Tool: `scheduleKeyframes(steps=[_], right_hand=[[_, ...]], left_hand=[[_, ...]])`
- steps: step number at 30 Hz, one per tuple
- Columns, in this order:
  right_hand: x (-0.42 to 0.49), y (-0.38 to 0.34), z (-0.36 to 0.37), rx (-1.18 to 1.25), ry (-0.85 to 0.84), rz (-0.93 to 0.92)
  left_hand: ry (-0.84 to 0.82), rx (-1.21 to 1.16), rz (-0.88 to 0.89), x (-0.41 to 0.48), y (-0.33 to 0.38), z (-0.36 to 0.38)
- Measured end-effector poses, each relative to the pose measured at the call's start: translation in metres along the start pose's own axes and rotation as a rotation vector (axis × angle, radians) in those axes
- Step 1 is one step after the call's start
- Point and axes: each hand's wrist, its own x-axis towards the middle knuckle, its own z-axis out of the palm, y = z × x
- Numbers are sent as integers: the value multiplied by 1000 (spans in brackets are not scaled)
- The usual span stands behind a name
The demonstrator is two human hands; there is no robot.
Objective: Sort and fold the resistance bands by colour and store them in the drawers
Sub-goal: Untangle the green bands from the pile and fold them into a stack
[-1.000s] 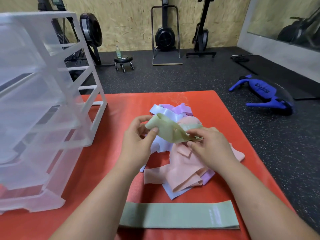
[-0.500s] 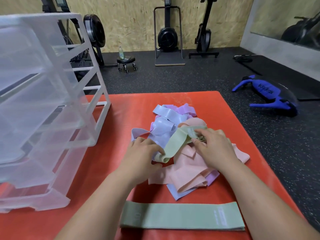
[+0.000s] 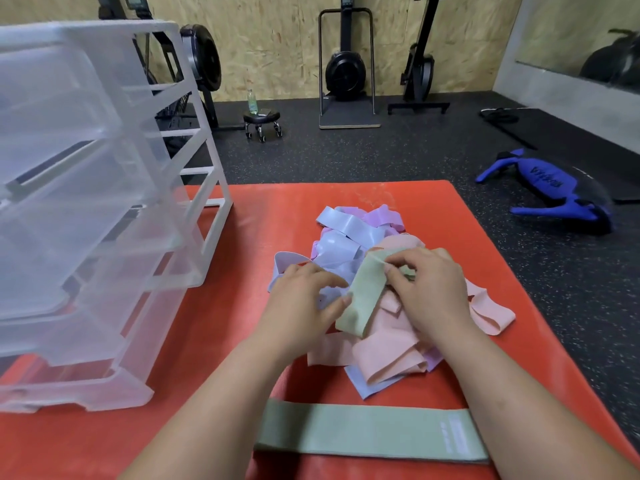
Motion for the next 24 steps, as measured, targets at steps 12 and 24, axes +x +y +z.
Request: scheduleKeyframes(steps=[12,24], right_hand=[[1,-31,-36,314,-113,-155],[-5,-42,-51,694,-285,30]], left_hand=[[261,-381,32,4,23,-16],[70,-736,-81,1,34,-26]])
